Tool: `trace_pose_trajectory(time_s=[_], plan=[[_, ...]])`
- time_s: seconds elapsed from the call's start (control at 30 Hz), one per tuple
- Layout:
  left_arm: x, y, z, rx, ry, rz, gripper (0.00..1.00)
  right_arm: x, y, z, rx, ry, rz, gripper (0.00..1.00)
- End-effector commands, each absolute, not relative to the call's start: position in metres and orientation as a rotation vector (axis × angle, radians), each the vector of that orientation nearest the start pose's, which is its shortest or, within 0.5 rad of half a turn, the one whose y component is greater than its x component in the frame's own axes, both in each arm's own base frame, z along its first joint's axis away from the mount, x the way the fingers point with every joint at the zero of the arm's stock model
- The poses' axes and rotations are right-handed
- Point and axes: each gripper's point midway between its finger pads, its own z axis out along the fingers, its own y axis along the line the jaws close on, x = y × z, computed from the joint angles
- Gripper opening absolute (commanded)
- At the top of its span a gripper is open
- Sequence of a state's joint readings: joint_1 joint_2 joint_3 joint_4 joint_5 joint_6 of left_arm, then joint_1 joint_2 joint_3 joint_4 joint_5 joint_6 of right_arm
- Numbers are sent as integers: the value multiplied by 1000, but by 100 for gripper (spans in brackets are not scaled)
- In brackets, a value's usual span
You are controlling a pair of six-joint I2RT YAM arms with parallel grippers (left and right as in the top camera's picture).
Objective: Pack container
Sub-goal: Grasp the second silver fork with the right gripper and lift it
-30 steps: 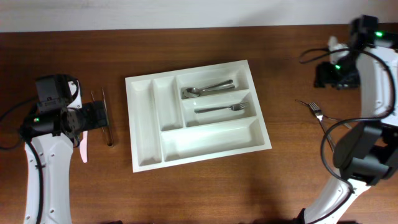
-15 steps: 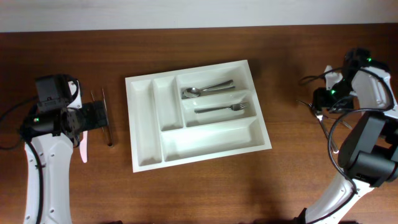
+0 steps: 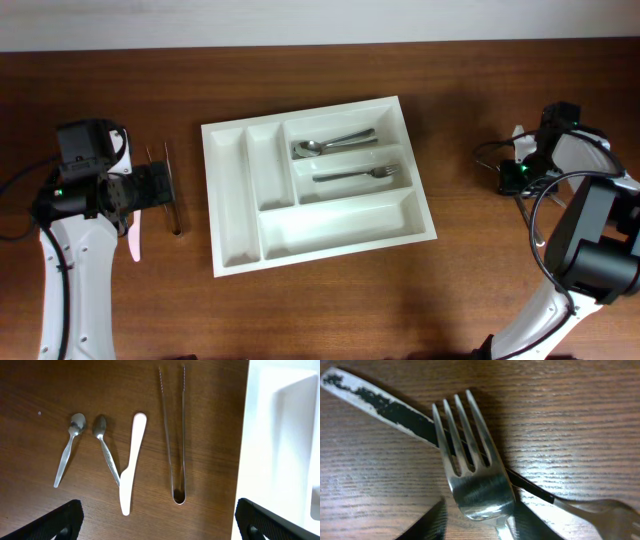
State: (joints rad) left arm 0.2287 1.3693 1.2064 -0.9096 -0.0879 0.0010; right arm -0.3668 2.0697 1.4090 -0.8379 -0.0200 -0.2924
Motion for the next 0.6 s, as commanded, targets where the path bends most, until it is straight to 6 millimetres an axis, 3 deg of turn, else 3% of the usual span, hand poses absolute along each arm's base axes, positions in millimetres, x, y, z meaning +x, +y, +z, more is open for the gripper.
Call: trace_pose_trajectory(time_s=[0.0,0.13,0.33,0.47,0.57], plan=[[326,95,182,-321,2616,219,99,352,-136,-22,210,3115,14,33],[327,95,183,-320,2616,220,99,350,-135,-22,250,3120,17,4],[327,94,182,-316,2617,218,99,344,-134,-12,369,3130,14,4],[327,94,183,-316,2616,218,99,350,-135,20,368,3076,-5,4],[327,94,182,-316,2617,218,99,364,-125,75,329,2939,3,4]])
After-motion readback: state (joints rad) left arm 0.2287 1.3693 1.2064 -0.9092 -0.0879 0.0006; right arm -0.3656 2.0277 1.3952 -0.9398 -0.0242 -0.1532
